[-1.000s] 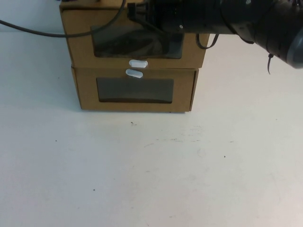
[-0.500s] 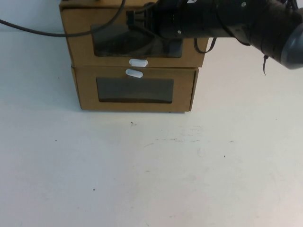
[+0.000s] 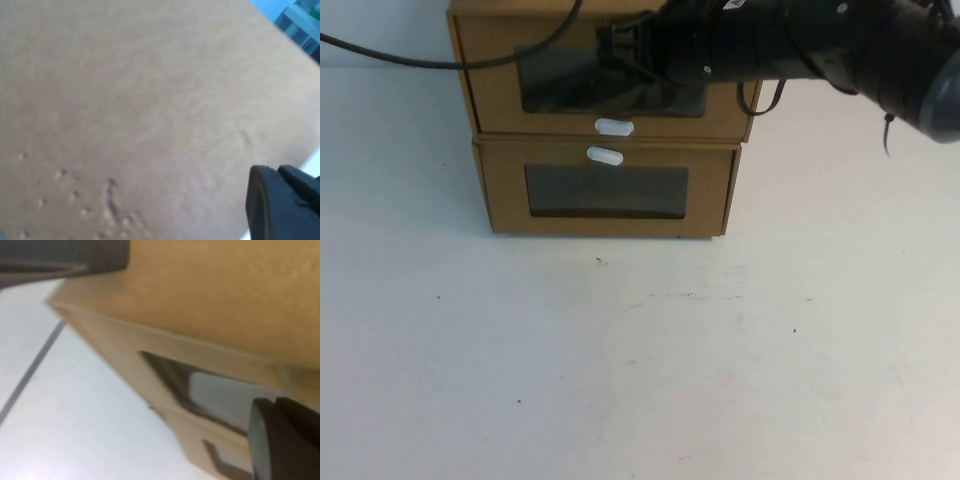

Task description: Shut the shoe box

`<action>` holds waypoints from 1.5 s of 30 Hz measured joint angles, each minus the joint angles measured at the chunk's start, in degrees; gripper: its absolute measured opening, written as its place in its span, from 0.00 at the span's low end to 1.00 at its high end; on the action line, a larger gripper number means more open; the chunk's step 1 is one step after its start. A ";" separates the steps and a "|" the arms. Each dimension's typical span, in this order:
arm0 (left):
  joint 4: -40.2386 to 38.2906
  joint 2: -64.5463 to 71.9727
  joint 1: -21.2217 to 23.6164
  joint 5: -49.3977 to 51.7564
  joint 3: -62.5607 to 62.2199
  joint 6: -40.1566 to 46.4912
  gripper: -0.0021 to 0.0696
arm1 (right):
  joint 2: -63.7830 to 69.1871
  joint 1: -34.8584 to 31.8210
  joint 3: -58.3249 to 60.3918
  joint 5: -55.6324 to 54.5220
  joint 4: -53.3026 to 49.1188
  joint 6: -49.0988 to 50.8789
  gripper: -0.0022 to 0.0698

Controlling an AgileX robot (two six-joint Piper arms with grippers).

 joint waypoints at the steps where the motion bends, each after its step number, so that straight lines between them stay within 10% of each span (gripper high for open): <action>1: 0.43 -0.62 0.00 0.71 -0.66 0.03 0.02 | -0.76 -0.08 0.00 1.00 -0.12 0.00 0.01; 12: 15.92 -11.86 0.00 0.00 0.16 -1.15 0.02 | -15.31 -0.13 -0.12 14.07 -12.50 7.53 0.01; 23: 18.38 -34.33 0.00 -16.61 27.81 0.56 0.02 | -34.66 -0.13 12.23 25.02 -37.09 24.02 0.01; 45: 0.33 -105.91 0.00 -47.32 100.87 21.41 0.02 | -93.00 -0.13 73.98 6.44 -40.63 34.33 0.01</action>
